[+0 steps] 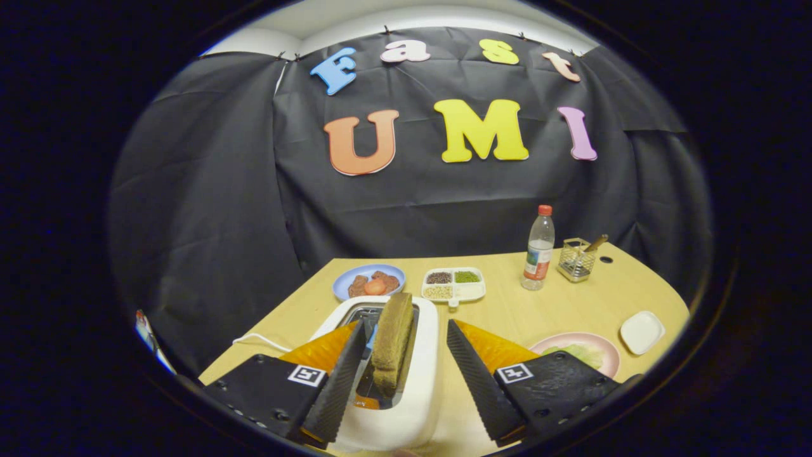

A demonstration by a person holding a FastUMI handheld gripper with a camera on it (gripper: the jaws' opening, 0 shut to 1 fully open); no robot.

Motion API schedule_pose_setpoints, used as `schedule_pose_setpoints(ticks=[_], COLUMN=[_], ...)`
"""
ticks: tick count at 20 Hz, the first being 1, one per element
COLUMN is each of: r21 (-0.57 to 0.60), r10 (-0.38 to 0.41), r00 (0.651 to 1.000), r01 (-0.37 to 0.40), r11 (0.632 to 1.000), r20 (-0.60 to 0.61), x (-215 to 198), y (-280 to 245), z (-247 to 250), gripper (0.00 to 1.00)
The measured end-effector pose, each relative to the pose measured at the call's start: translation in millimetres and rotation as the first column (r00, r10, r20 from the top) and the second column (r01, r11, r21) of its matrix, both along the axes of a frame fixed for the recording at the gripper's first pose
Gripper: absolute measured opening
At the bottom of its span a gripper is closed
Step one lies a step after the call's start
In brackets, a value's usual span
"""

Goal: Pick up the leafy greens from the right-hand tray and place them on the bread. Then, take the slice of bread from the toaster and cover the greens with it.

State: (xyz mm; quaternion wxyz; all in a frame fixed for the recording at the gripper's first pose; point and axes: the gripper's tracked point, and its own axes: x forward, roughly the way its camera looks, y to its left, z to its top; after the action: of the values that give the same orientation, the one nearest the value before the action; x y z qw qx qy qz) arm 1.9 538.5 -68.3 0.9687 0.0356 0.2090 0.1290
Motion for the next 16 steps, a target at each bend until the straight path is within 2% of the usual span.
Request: schedule_pose_setpoints(ticks=[2, 5, 7, 8, 9, 16], r21=[0.009, 0.034, 0.036, 0.043, 0.045, 0.143], r10=[0.003, -0.002, -0.001, 0.007, 0.014, 0.051], r00=[1.000, 1.000, 1.000, 1.000, 1.000, 0.995], r01=[-0.003, 0.002, 0.002, -0.006, -0.013, -0.063], r11=[1.000, 0.999, 0.999, 0.999, 0.999, 0.988], r20=[-0.010, -0.014, -0.017, -0.013, -0.006, 0.091], x=[-0.3, -0.3, -2.2, -3.6, -4.1, -11.8], y=[1.4, 4.1, 4.2, 4.5, 7.1, -2.6], z=[-1.3, 0.4, 1.9, 5.4, 8.4, 72.7], gripper=[0.69, 0.36, 0.22, 0.22, 0.11, 0.11])
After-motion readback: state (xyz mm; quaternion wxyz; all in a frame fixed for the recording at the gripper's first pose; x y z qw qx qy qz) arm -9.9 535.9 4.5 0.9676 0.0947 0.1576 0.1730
